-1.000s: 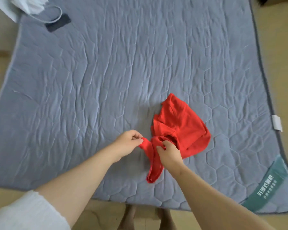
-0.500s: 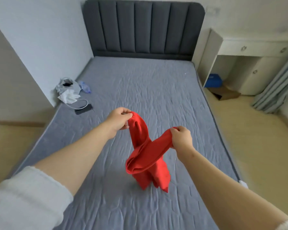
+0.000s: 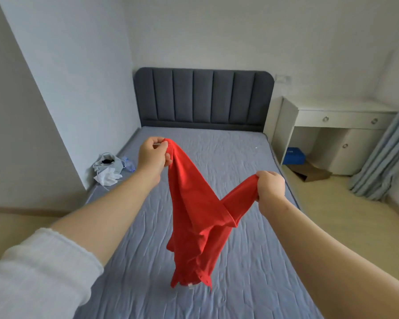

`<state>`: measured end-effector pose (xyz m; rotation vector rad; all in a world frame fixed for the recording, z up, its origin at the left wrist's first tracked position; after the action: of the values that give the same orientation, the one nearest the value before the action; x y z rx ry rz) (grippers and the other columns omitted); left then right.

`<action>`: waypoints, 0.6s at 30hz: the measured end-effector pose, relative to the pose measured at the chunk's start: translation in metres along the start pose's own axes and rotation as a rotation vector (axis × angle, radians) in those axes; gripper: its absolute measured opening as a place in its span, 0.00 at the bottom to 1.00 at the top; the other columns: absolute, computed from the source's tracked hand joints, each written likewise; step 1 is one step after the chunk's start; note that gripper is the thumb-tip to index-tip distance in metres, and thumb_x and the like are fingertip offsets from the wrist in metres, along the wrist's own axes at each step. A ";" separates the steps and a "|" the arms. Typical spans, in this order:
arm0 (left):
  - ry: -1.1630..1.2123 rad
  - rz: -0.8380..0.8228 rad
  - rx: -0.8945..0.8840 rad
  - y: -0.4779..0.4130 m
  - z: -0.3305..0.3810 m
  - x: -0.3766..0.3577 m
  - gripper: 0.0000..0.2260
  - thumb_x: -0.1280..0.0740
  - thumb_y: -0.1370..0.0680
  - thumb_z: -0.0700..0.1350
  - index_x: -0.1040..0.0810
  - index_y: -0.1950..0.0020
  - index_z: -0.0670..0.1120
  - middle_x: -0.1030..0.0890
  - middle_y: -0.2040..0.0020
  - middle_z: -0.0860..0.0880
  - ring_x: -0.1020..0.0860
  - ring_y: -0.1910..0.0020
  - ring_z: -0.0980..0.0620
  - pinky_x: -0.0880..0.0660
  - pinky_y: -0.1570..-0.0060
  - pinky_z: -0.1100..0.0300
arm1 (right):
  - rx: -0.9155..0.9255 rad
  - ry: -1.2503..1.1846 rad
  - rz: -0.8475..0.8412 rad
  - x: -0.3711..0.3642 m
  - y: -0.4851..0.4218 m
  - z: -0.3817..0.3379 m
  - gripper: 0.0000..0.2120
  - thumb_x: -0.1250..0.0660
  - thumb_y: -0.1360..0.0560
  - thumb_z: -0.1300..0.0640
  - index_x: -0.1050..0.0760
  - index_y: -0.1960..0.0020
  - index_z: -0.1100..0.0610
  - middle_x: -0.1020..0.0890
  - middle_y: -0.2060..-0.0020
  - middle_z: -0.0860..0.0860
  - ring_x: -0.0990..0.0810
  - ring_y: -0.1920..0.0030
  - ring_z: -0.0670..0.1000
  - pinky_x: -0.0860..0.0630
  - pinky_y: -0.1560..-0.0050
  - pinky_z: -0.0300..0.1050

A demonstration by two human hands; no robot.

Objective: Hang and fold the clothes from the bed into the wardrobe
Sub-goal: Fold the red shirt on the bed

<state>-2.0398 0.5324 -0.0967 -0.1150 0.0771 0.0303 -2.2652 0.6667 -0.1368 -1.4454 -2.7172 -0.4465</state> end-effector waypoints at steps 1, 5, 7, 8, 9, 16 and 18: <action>-0.004 0.062 -0.025 -0.001 -0.002 0.004 0.11 0.42 0.21 0.37 0.32 0.60 0.49 0.30 0.68 0.48 0.31 0.83 0.62 0.29 0.75 0.64 | -0.015 -0.006 0.016 -0.001 -0.001 0.002 0.10 0.42 0.24 0.63 0.26 0.47 0.65 0.24 0.60 0.61 0.24 0.53 0.61 0.26 0.46 0.58; 0.057 0.428 -0.100 -0.006 -0.016 0.027 0.05 0.44 0.21 0.39 0.33 0.54 0.48 0.25 0.62 0.46 0.26 0.77 0.57 0.25 0.68 0.60 | -0.040 -0.097 0.132 0.000 -0.012 0.016 0.07 0.44 0.24 0.63 0.28 0.53 0.61 0.27 0.63 0.56 0.28 0.57 0.57 0.27 0.52 0.52; 0.107 0.501 -0.111 -0.014 -0.027 0.033 0.04 0.44 0.21 0.38 0.33 0.52 0.46 0.27 0.62 0.52 0.26 0.80 0.61 0.26 0.74 0.69 | -0.014 -0.144 0.212 0.002 -0.019 0.021 0.06 0.46 0.23 0.61 0.30 0.53 0.60 0.27 0.60 0.55 0.28 0.56 0.55 0.30 0.54 0.50; 0.094 0.509 -0.112 -0.019 -0.032 0.034 0.04 0.44 0.20 0.38 0.33 0.52 0.45 0.28 0.62 0.54 0.26 0.80 0.62 0.27 0.75 0.70 | -0.006 -0.157 0.242 0.002 -0.022 0.024 0.06 0.46 0.23 0.61 0.31 0.52 0.59 0.27 0.58 0.54 0.28 0.56 0.55 0.30 0.54 0.49; 0.079 0.510 -0.104 -0.023 -0.039 0.036 0.04 0.44 0.20 0.37 0.33 0.51 0.45 0.28 0.62 0.53 0.26 0.81 0.63 0.27 0.75 0.70 | -0.001 -0.167 0.266 0.003 -0.024 0.026 0.06 0.47 0.22 0.60 0.32 0.51 0.58 0.27 0.58 0.54 0.28 0.57 0.53 0.31 0.56 0.48; -0.020 0.550 0.003 -0.044 -0.071 0.049 0.06 0.45 0.20 0.38 0.30 0.47 0.45 0.25 0.54 0.46 0.26 0.79 0.61 0.25 0.69 0.65 | -0.033 -0.166 0.356 -0.005 -0.043 0.035 0.08 0.48 0.21 0.60 0.31 0.49 0.59 0.31 0.63 0.50 0.33 0.68 0.47 0.36 0.67 0.41; -0.030 0.551 0.018 -0.046 -0.074 0.050 0.06 0.45 0.21 0.37 0.31 0.48 0.46 0.25 0.56 0.47 0.26 0.76 0.59 0.25 0.67 0.63 | -0.042 -0.158 0.348 -0.006 -0.047 0.035 0.08 0.48 0.21 0.59 0.31 0.49 0.59 0.29 0.61 0.51 0.32 0.67 0.48 0.35 0.65 0.42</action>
<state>-1.9935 0.4797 -0.1689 -0.0727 0.0773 0.5809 -2.2959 0.6463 -0.1823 -1.9925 -2.4960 -0.3857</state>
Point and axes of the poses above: each hand's wrist, its own y-axis away from the middle knuckle, its own x-axis out of the back of the hand, z = x × y, the point moved 4 cm from there along -y, towards the middle knuckle
